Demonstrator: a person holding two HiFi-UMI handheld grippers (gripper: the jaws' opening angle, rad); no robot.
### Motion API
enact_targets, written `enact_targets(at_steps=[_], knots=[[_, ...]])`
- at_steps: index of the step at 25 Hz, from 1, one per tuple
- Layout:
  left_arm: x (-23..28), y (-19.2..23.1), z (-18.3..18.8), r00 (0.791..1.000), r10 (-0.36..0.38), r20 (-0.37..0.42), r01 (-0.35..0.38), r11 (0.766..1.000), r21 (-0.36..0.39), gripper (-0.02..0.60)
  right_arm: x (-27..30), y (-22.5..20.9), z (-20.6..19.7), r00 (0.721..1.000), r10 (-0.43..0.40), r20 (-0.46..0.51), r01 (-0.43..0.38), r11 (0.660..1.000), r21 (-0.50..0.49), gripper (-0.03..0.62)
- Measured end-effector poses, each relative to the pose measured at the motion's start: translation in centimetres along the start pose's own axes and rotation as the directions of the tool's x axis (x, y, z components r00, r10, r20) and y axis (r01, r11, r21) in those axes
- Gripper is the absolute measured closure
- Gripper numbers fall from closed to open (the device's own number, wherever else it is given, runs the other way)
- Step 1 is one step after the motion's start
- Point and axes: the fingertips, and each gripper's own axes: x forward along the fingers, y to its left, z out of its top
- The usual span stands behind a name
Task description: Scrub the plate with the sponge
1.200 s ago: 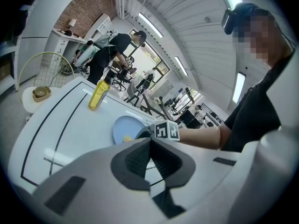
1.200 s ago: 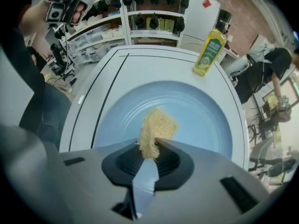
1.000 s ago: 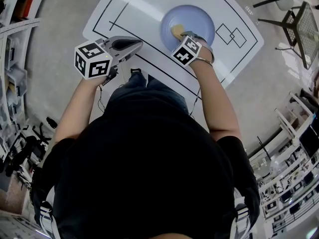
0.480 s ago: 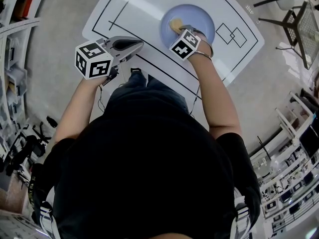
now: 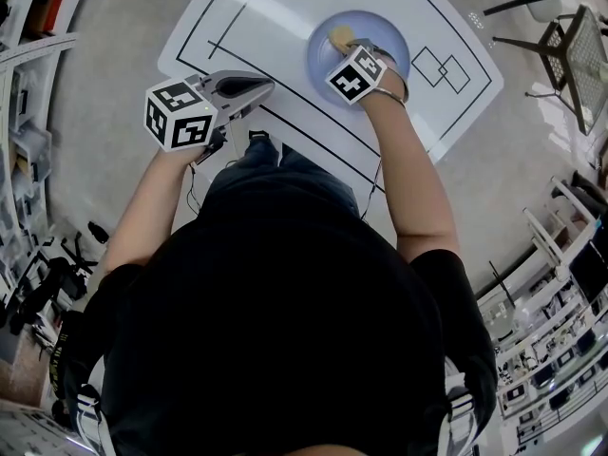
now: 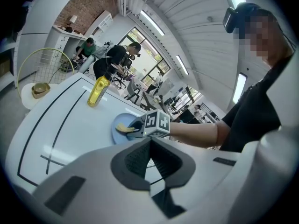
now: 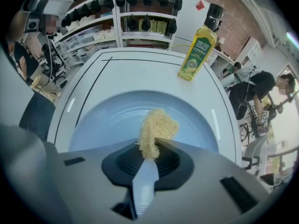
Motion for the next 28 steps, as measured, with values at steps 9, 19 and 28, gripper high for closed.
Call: enact_targets(at_steps=[9, 19, 28], knots=[[0.2, 0.2, 0.6, 1.000, -0.001, 0.008, 0.001, 1.000, 0.006, 0.577, 0.0, -2.6, -2.1, 0.998, -0.045, -0.035, 0.047, 0.996, 0.069, 0.545], [0.1, -0.1, 0.7, 1.000, -0.014, 0.003, 0.014, 1.000, 0.012, 0.577, -0.5, -3.3, -5.3, 0.993, -0.064, -0.104, 0.078, 0.987, 0.139, 0.545], [0.2, -0.5, 0.9, 1.000, -0.029, -0.004, 0.029, 0.999, 0.023, 0.576, -1.3, -2.1, -8.0, 0.988, -0.038, -0.153, 0.066, 0.981, 0.180, 0.545]])
